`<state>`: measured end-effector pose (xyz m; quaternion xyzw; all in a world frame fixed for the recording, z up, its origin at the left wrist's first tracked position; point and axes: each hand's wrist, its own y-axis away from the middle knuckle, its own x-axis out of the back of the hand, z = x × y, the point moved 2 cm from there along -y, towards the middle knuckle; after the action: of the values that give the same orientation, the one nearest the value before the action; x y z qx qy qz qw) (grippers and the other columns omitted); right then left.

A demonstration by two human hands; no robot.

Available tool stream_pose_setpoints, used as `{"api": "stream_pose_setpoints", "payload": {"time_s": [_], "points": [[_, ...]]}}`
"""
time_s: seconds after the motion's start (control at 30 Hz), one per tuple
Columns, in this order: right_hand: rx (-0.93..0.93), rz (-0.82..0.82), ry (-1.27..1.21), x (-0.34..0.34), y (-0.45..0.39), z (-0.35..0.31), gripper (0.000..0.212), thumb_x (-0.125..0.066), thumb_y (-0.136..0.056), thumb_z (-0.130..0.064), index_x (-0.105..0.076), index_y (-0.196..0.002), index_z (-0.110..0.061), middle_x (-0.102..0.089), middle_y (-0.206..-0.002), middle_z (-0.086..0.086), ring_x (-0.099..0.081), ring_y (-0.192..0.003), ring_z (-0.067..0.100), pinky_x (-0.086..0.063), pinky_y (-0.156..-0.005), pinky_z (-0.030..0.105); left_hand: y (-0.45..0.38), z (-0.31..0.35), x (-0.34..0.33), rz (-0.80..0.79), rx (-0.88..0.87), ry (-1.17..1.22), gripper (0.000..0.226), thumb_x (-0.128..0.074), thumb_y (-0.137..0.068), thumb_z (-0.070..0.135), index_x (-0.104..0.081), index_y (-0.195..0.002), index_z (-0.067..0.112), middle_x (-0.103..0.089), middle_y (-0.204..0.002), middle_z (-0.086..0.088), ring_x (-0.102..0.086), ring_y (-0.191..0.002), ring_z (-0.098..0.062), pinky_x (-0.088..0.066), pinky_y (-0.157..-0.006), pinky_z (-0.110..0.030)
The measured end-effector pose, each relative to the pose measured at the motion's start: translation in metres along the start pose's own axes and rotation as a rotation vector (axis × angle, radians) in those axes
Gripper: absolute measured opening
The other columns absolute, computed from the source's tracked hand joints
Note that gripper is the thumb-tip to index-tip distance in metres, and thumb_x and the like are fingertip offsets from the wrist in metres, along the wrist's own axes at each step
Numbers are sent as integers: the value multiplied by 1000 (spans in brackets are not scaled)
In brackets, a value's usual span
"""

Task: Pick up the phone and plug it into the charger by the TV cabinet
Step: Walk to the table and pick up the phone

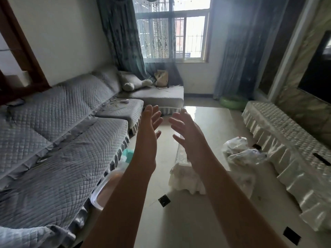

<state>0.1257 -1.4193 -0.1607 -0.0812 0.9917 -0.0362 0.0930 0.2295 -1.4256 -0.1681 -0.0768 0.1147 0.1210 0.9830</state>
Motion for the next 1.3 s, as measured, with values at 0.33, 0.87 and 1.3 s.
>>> {"api": "stream_pose_setpoints", "payload": {"time_s": [0.33,0.87,1.3], "points": [[6,43,-4,-11,-129,18,22,-32,-100,-37,-52,-96,-30,-54,-111,-17,-49,-123,13,-31,-112,41,-134,-17,-3,-76,31,40,51,-27,-99,50,-53,-135,24,-54,-142,0,-51,-128,-16,-31,-112,-43],[-150,-102,-149,-21,-391,69,37,-34,-100,-34,-54,-124,-16,-55,-136,5,-49,-129,20,-34,-111,41,-377,-75,11,154,57,-75,54,-22,-101,50,-51,-136,22,-54,-143,-3,-51,-128,-17,-30,-115,-51],[-244,-197,-180,-73,-544,93,47,-34,-100,-37,-51,-133,-10,-55,-139,11,-49,-130,22,-32,-113,44,-514,-82,59,259,14,-61,54,-22,-101,48,-48,-139,21,-50,-147,-5,-48,-132,-17,-32,-111,-40]]}}
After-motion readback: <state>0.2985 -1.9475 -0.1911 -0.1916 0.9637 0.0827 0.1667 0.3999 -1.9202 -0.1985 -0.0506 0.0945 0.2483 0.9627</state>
